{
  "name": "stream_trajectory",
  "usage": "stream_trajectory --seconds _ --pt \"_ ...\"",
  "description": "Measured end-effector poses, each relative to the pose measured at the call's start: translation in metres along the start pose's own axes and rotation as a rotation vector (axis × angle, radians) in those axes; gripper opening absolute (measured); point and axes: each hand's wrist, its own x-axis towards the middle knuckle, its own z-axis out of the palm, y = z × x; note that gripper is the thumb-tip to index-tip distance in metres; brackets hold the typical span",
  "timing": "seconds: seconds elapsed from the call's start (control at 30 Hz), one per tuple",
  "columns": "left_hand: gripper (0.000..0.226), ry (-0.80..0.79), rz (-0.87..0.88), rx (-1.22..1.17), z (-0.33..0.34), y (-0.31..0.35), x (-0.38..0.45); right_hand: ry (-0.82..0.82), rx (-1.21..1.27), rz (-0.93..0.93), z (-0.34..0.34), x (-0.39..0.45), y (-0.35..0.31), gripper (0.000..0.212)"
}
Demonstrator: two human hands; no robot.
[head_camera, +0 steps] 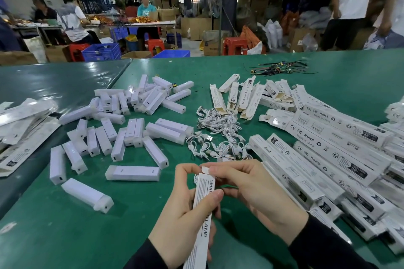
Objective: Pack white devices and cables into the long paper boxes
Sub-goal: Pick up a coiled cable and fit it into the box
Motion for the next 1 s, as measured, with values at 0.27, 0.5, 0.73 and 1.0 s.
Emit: stream_trajectory --seconds 0.27,0.5,0.73,1.0 --pt "0.032 0.024 -0.046 0.027 0.001 -0.003 0.0 -0.017 -0.121 -0.02 -0.001 0.0 0.004 0.014" --pt "0.036 0.083 -0.03 0.036 -0.001 -0.001 0.0 -0.053 -0.327 -0.212 -0.001 0.001 0.006 0.026" --pt "0.044 0.178 -0.012 0.034 0.002 0.0 0.003 -0.03 -0.435 -0.291 0.004 -0.002 0.011 0.022" --pt "0.015 0.629 0.209 -0.26 -0.019 0.02 0.008 -0.312 -0.194 0.083 0.033 -0.018 0.019 0.037"
